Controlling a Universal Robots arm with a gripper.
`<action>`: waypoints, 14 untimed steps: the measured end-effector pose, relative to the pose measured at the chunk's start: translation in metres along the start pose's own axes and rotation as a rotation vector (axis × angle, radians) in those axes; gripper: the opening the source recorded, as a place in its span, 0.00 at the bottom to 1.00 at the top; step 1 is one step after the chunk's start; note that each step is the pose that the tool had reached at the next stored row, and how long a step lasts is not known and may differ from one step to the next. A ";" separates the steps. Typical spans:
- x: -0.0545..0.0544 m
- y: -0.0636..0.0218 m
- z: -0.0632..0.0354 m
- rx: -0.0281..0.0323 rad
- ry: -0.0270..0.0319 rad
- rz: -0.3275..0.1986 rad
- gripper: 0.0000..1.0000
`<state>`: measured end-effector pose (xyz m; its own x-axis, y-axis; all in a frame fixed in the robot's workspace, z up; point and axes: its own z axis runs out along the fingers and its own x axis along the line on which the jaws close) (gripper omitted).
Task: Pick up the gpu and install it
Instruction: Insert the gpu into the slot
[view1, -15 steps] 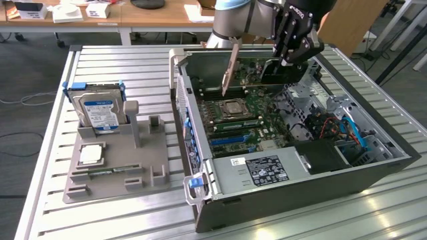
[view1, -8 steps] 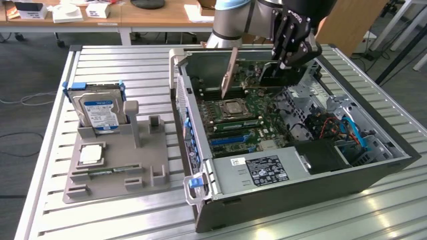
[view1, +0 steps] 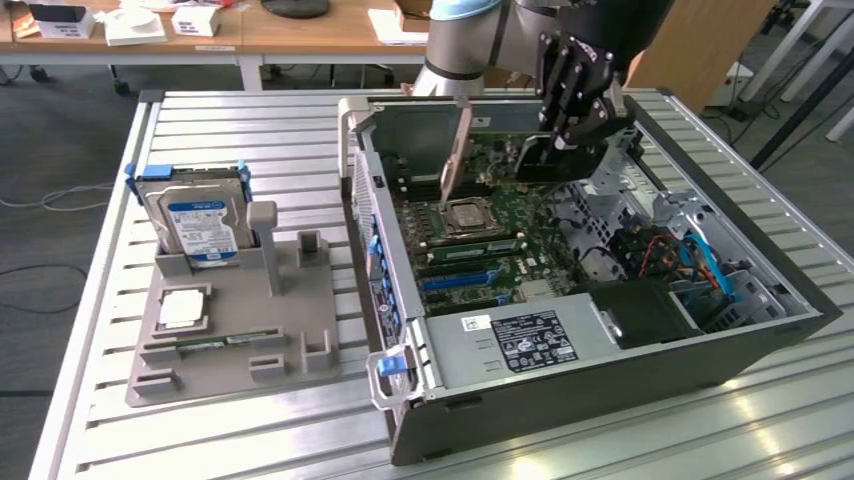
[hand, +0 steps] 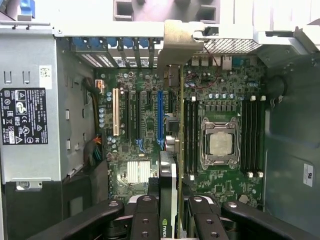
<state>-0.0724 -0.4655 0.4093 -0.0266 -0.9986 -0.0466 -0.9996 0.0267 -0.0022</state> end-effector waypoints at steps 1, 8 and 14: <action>0.000 0.0000 0.0012 0.0000 0.0000 0.000 0.27; 0.000 0.0001 0.0079 0.0000 0.0000 0.000 0.27; 0.000 0.0001 0.0121 0.0000 -0.0001 0.000 0.27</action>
<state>-0.0725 -0.4653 0.3972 -0.0267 -0.9986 -0.0467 -0.9996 0.0268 -0.0021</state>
